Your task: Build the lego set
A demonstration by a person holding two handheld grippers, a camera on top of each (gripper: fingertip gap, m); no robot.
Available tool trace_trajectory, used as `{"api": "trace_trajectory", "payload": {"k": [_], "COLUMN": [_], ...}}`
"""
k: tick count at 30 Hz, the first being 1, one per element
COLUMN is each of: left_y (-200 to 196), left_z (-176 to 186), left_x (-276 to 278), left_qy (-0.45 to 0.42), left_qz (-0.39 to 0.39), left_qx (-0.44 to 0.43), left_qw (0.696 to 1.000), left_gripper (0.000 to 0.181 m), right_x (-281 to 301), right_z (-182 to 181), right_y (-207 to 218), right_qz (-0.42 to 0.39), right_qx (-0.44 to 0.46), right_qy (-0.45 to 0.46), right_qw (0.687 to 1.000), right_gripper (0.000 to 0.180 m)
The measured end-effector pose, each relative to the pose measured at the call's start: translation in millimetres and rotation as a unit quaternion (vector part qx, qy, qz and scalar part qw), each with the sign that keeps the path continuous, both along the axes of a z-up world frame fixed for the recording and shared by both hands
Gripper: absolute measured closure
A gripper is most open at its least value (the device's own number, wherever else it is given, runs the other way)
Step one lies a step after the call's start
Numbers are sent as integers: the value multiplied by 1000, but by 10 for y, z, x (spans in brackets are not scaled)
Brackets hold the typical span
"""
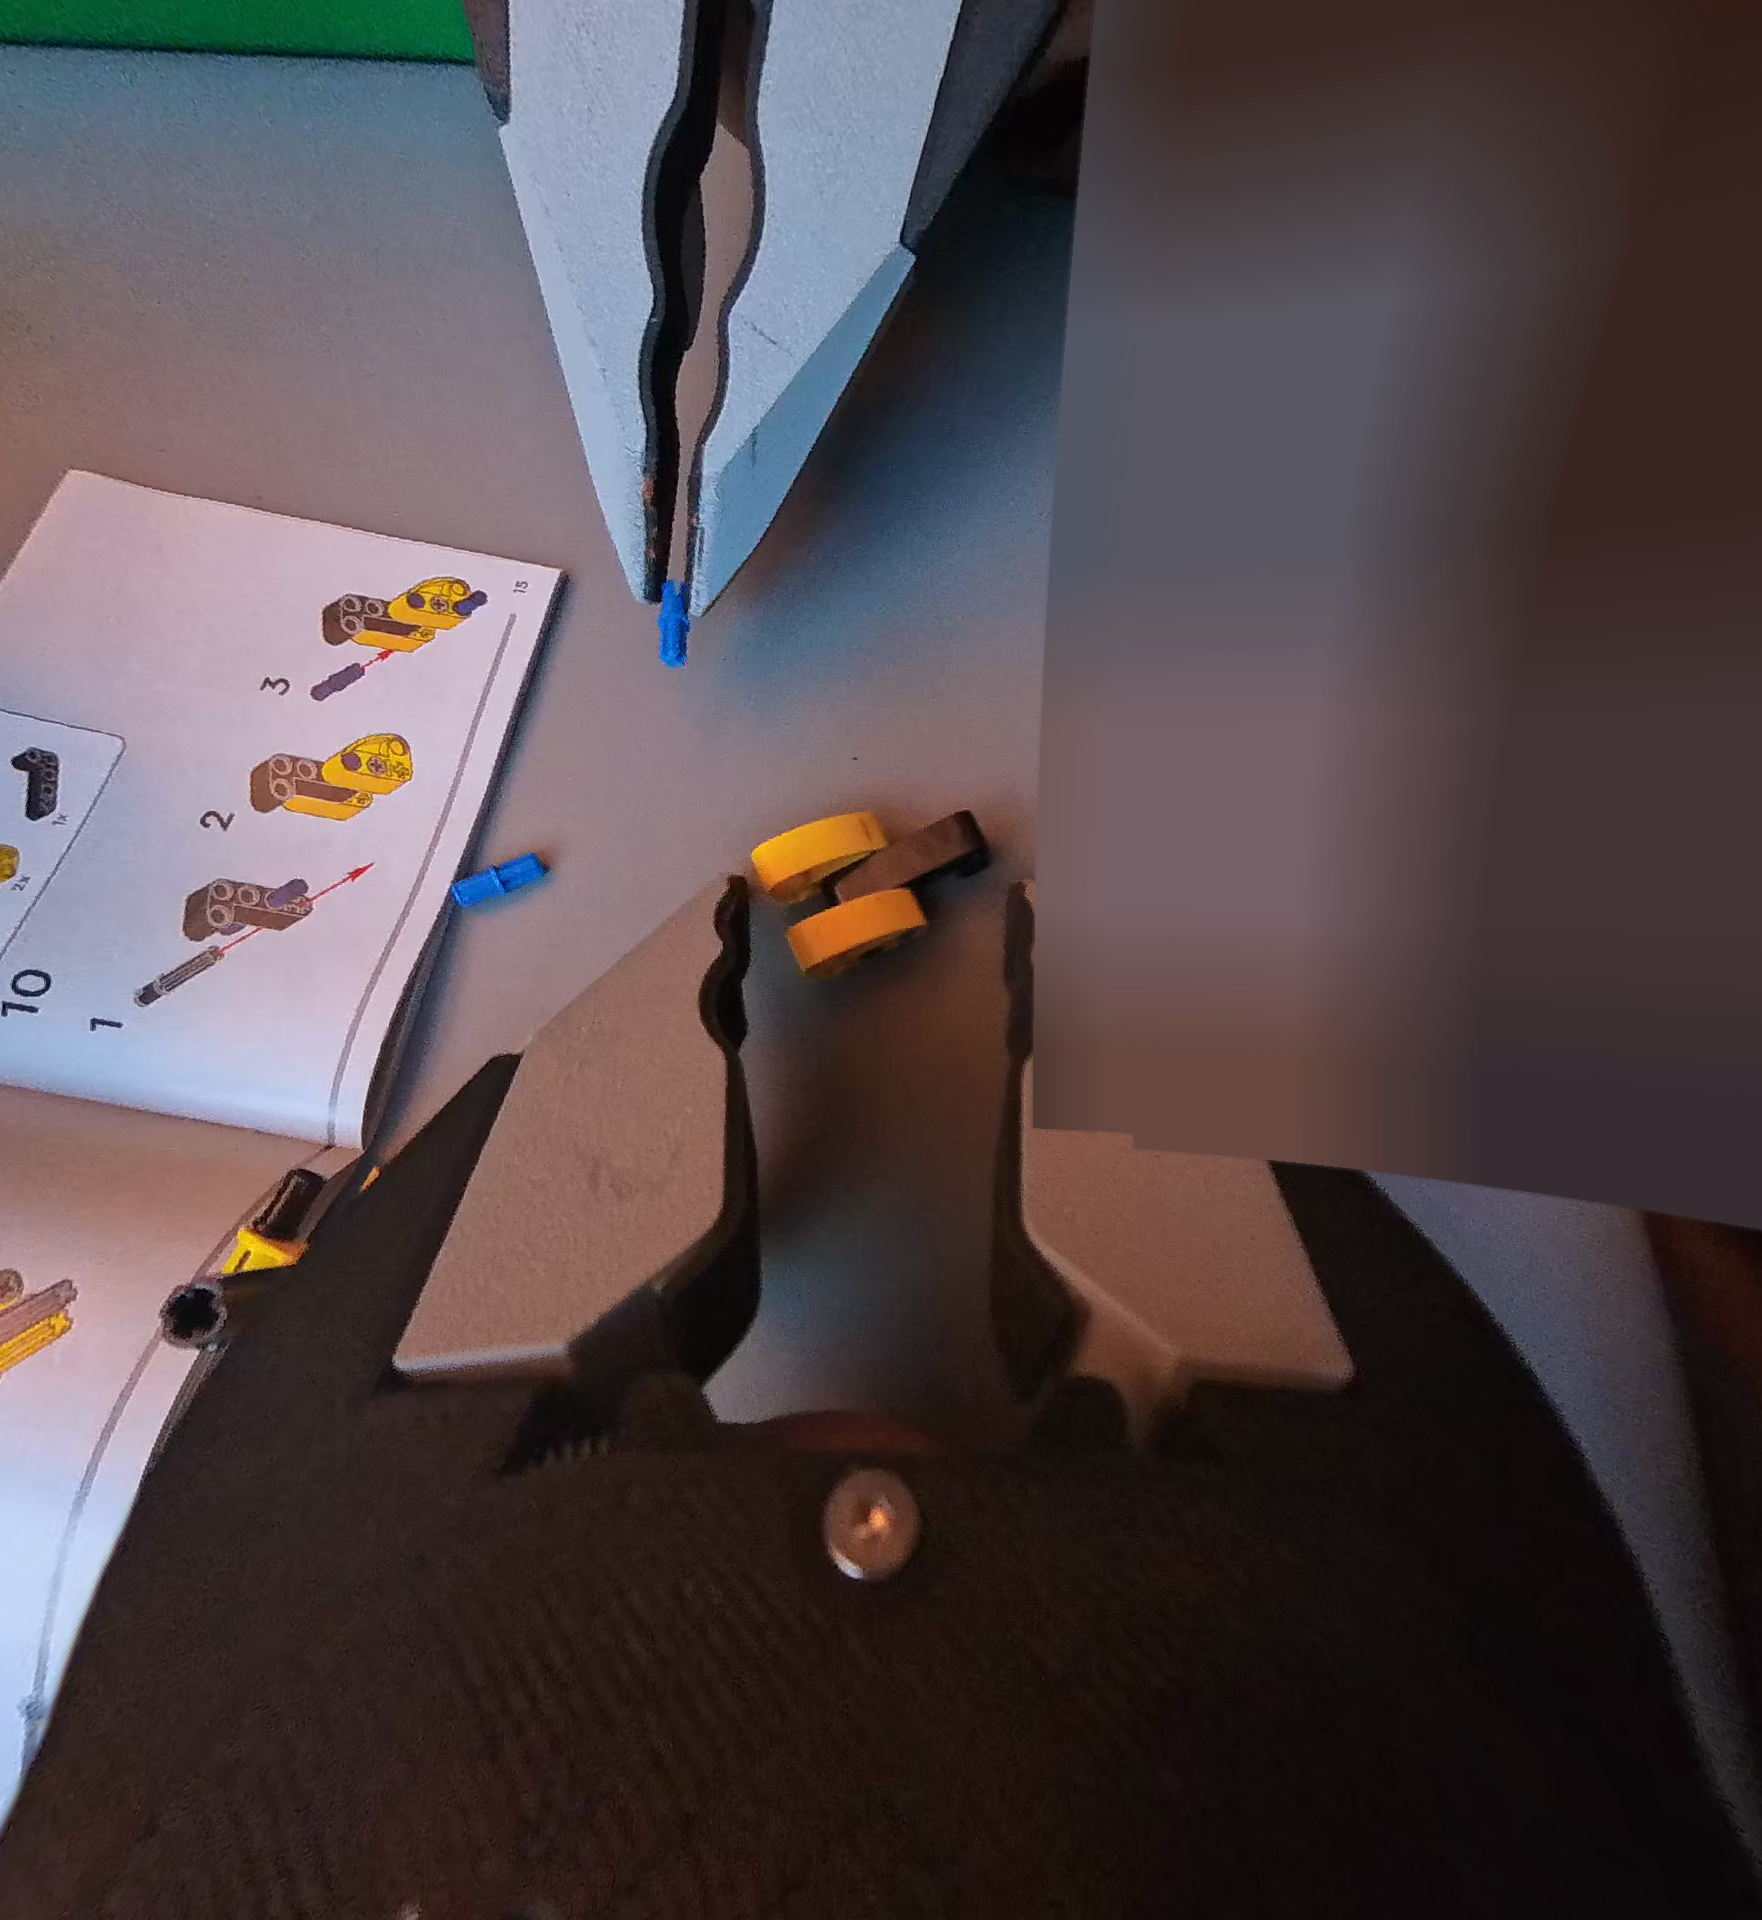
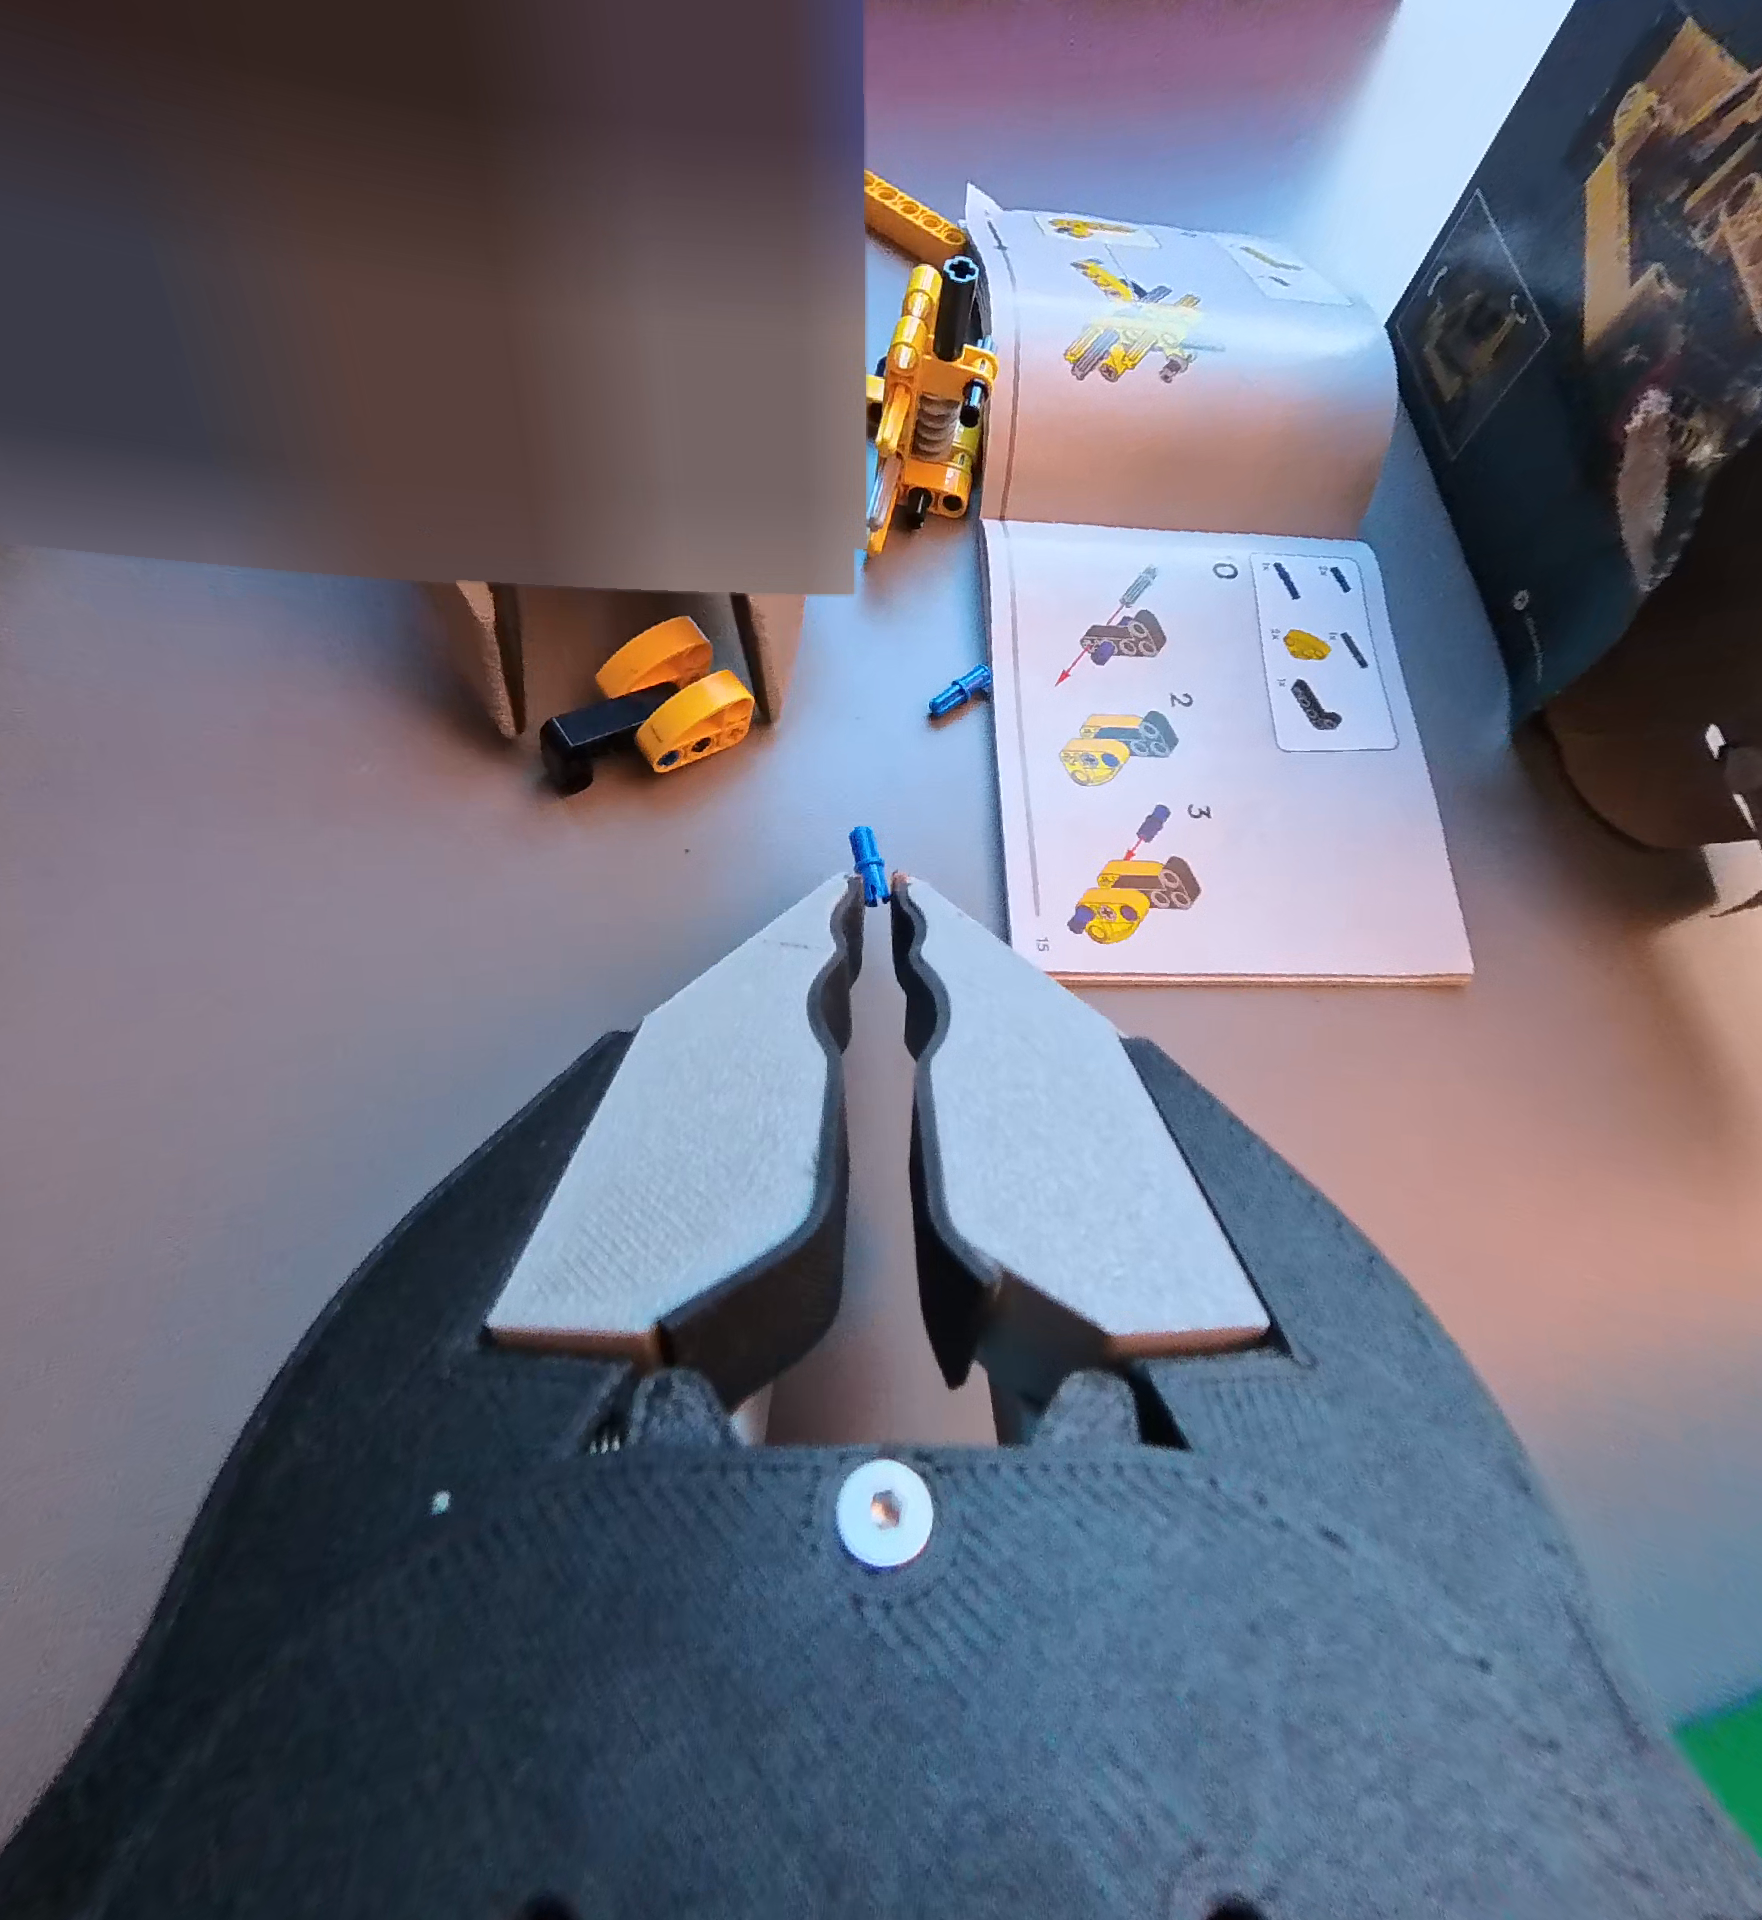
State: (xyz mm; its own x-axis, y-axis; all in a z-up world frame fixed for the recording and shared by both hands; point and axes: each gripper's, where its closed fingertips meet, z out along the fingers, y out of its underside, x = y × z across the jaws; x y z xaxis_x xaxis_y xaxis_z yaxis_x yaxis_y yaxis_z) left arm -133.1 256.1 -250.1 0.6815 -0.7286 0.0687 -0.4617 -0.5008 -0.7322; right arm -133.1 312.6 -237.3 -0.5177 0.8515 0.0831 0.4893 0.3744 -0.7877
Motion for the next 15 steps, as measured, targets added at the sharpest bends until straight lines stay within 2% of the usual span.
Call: {"api": "trace_trajectory", "payload": {"k": [1, 9, 15], "left_y": [6, 66, 68], "left_z": [-1, -13, -12], "left_x": [2, -33, -32], "left_qy": [-1, 17, 13], "left_qz": [2, 26, 24], "left_qx": [-1, 11, 8], "left_qw": [1000, 999, 1000], "left_gripper": [134, 151, 151], "right_x": [-1, 5, -4], "right_z": [0, -45, -102], "right_y": [-2, -114, -192], "right_qz": [0, 19, 27], "right_qx": [-2, -5, 8], "right_qy": [0, -14, -26], "right_qw": [1000, 1000, 999], "right_gripper": [178, 178, 178]}}
